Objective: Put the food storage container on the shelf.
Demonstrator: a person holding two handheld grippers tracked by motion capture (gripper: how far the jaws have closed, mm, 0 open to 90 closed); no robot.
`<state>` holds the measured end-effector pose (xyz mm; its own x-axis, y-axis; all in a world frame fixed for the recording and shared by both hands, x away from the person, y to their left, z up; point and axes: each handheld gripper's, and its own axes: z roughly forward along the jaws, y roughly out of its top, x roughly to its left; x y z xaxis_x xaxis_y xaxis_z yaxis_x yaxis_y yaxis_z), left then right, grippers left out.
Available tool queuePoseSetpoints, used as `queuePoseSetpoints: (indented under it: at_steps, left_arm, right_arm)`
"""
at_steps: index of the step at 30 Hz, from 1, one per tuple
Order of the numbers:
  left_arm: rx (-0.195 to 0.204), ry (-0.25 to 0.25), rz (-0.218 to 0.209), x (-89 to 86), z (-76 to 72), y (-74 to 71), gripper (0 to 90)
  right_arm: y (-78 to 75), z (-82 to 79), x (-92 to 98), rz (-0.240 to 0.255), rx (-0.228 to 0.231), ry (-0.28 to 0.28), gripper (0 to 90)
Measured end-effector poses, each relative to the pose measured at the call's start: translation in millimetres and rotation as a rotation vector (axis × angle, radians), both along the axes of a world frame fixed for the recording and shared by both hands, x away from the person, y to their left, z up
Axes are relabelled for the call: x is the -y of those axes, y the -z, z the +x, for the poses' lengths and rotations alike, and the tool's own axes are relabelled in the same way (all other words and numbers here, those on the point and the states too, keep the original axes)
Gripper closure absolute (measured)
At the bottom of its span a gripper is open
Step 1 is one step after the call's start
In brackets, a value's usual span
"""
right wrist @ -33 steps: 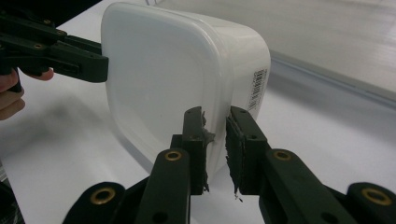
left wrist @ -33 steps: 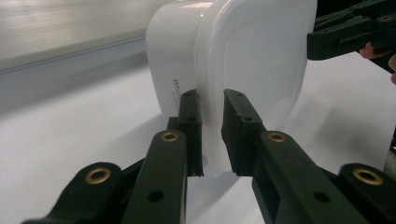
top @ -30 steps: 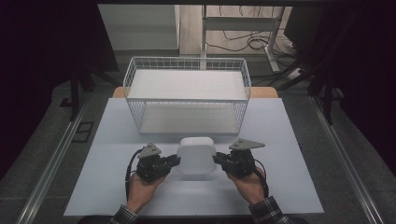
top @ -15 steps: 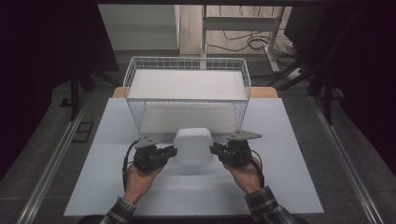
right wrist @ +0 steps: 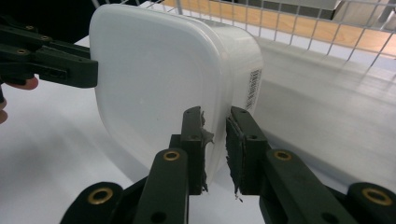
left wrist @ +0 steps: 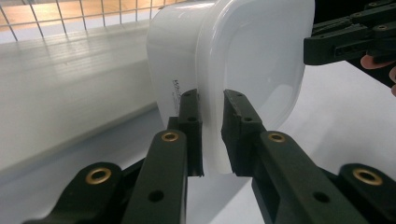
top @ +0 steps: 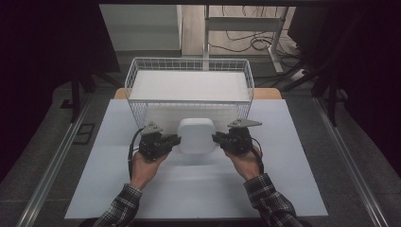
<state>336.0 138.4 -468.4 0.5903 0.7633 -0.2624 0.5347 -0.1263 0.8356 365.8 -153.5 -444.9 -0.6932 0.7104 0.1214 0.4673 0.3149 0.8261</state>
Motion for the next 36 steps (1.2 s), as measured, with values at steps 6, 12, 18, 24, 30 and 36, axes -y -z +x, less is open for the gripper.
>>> queuePoseSetpoints:
  at_steps: [6,12,18,24,30,36]
  left_arm:
    - [0.000,-0.003,0.006,0.7,18.6,-0.4,78.6]
    - [-0.021,-0.019,0.007,2.2,31.3,4.3,78.5]
    - [-0.049,-0.014,0.011,3.3,38.8,12.9,78.2]
    - [-0.060,-0.027,0.004,5.6,46.9,19.1,77.5]
    - [-0.040,-0.026,-0.008,4.7,53.8,19.6,75.1]
    - [-0.009,-0.063,0.023,11.4,61.4,19.2,68.3]
  right_arm:
    - [1.6,18.0,-2.2,0.005,-0.004,0.026,75.9]
    - [5.8,30.7,-4.0,-0.001,-0.012,0.044,75.6]
    - [13.9,36.6,-4.2,-0.008,-0.042,0.052,75.4]
    - [20.3,42.2,-3.7,-0.007,-0.062,0.063,75.0]
    - [19.8,46.7,-6.7,-0.019,-0.026,0.072,71.0]
    - [21.6,56.0,-10.7,-0.015,-0.022,0.095,65.1]
